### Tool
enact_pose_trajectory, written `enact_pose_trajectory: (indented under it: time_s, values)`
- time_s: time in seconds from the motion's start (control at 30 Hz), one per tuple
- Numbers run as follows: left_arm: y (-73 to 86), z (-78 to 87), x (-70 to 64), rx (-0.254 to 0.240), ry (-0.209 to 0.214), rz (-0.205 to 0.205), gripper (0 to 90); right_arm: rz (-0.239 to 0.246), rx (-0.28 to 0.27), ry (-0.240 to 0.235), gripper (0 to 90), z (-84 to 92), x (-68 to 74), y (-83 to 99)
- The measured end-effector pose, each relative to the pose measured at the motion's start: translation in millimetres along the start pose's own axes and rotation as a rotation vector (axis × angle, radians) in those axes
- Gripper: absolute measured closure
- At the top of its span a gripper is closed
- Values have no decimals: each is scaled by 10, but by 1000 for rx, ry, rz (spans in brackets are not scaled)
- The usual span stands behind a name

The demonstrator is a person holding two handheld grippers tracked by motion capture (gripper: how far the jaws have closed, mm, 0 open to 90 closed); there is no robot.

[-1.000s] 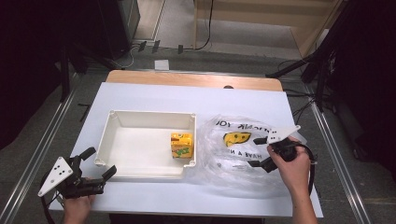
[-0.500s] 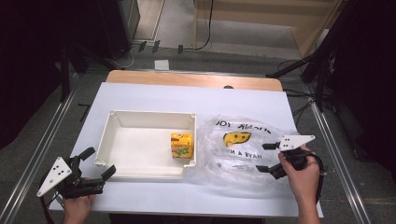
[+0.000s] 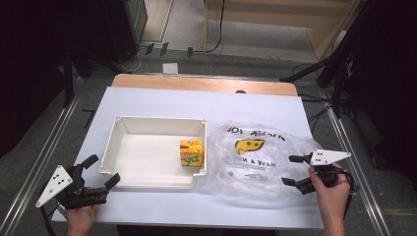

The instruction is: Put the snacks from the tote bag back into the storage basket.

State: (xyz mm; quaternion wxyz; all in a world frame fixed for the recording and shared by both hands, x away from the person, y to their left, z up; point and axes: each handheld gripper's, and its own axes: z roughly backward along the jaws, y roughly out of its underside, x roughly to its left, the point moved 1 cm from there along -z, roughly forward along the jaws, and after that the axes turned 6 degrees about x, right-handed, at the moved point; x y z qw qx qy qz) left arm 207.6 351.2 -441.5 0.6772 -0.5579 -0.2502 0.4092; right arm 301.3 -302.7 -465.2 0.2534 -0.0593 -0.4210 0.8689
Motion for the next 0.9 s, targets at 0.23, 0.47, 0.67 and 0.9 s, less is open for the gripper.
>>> enact_pose_trajectory:
  time_s: [0.23, 0.47, 0.67, 0.9]
  values:
    - [-4, 11, 29, -9, 0, 18, 0, -29, -38, 4, 132, 50, -33, 155]
    - [-1, 31, 46, -21, 4, 37, 0, -79, -149, -10, 131, 155, -67, 312]
    - [0, 42, 58, -31, 10, 48, 0, -98, -194, 0, 132, 227, -63, 362]
    - [0, 48, 68, -31, 8, 51, 0, -83, -195, 17, 132, 241, -40, 338]
